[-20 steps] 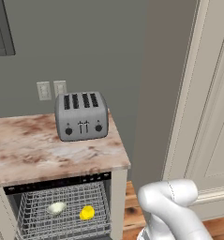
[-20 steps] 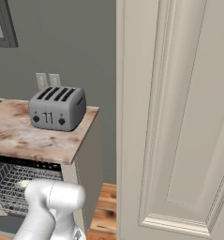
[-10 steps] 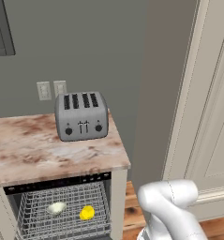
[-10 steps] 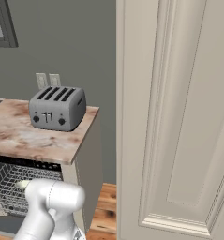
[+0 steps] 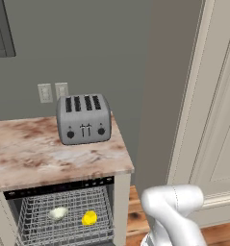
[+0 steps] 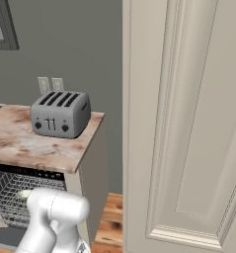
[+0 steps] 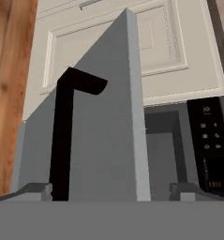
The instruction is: Pick up the cup and bowl from the counter, place them in the dishwasher, and close the dishwasher door.
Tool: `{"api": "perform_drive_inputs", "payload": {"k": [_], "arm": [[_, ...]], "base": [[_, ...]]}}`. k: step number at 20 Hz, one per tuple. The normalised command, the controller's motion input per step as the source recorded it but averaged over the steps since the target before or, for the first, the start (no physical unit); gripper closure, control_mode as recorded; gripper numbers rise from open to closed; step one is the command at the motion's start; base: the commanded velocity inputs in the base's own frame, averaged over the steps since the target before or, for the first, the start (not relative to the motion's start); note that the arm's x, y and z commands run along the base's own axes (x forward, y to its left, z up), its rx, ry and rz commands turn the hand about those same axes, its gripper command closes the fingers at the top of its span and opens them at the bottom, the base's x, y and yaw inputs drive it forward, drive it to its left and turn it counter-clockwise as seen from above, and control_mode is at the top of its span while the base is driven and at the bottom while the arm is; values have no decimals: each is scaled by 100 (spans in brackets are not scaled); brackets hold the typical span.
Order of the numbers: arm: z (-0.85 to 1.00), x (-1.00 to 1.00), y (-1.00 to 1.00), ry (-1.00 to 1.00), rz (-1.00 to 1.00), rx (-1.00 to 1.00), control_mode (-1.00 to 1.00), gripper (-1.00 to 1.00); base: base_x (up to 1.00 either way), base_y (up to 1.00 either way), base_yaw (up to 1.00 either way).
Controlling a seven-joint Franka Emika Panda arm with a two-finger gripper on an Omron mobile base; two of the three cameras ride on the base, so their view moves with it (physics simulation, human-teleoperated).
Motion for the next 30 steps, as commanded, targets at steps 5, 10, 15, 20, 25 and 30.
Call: {"api": "perform_drive_inputs", "payload": {"k": [5,10,15,20,25,30], "arm": [[-46,10,0,0,0,0,-100,-100],[-38,25,0,0,0,0,-100,-100],[-29,48,0,0,0,0,-100,-100],[-42,41,0,0,0,0,-100,-100],[-15,36,0,-4,1,-16,-100,-100],[51,28,0,-20,10,-50,-100,-100]], "base": [[0,0,0],[0,0,0],[0,0,0],[0,0,0],[0,0,0],[0,0,0]]}}
